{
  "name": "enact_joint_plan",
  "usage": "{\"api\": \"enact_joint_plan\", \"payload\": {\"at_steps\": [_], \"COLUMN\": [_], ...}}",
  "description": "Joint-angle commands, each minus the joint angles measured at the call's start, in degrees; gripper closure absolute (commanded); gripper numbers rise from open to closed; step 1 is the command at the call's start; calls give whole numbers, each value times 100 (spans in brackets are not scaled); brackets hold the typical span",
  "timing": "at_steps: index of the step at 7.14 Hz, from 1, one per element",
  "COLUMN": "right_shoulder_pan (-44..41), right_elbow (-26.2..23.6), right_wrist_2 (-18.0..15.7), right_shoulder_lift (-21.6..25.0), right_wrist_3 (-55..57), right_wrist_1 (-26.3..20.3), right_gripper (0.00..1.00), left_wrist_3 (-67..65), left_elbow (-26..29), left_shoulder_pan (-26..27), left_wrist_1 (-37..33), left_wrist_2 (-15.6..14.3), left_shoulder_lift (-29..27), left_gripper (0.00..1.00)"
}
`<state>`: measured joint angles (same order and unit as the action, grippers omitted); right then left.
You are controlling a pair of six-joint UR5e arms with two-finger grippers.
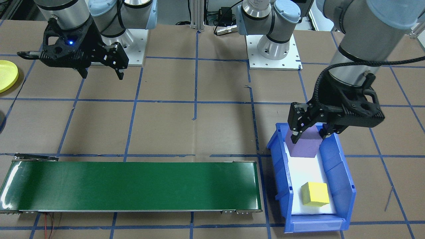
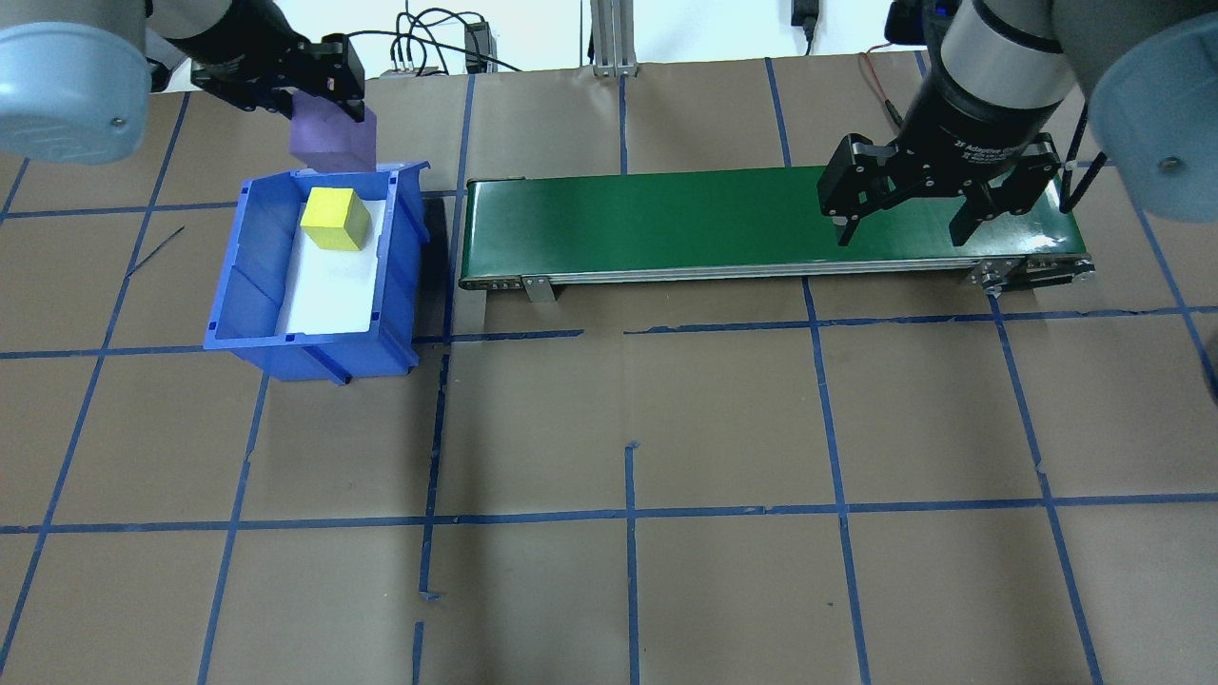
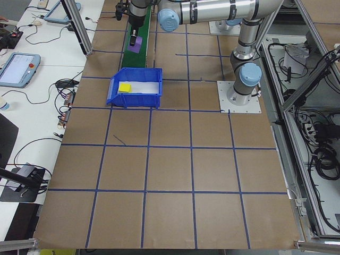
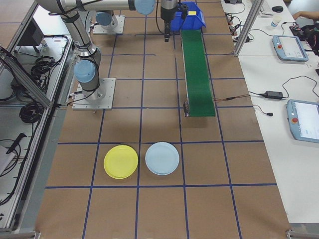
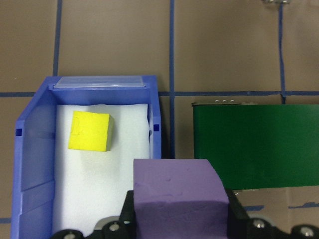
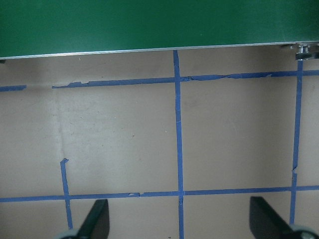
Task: Move block left to right into plate
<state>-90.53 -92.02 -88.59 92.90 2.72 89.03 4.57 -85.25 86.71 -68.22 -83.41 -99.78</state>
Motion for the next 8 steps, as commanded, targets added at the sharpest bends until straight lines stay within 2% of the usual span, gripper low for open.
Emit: {"api": "enact_joint_plan", "payload": {"at_steps": [1,2,3,4,5,6,7,8], "right_shoulder_pan": [0,0,0,0,0,0,0,0], "right_elbow": [0,0,0,0,0,0,0,0], "right_wrist_2": [0,0,0,9,0,0,0,0], "right_shoulder_lift": [0,0,0,0,0,0,0,0], "right_wrist_3": [0,0,0,0,0,0,0,0], "right_wrist_1": [0,0,0,0,0,0,0,0], "right_gripper": [0,0,0,0,0,0,0,0], "left_wrist_3": [-96,-88,-105,-105,-105,-105,-105,-105], "left_elbow": [-52,-235,-411,-448,-457,-466,-466,-457], "left_shoulder_pan": [337,590,723,794,847,908,909,909], "left_wrist_1": [387,702,1349,1721,1751,1751,1751,1751], "left_wrist_2": [18,9,18,236,386,387,370,335], "left_shoulder_lift": [-417,-785,-1154,-1401,-1482,-1561,-1640,-1641], "left_gripper": [70,70,70,70,69,65,19,0]}}
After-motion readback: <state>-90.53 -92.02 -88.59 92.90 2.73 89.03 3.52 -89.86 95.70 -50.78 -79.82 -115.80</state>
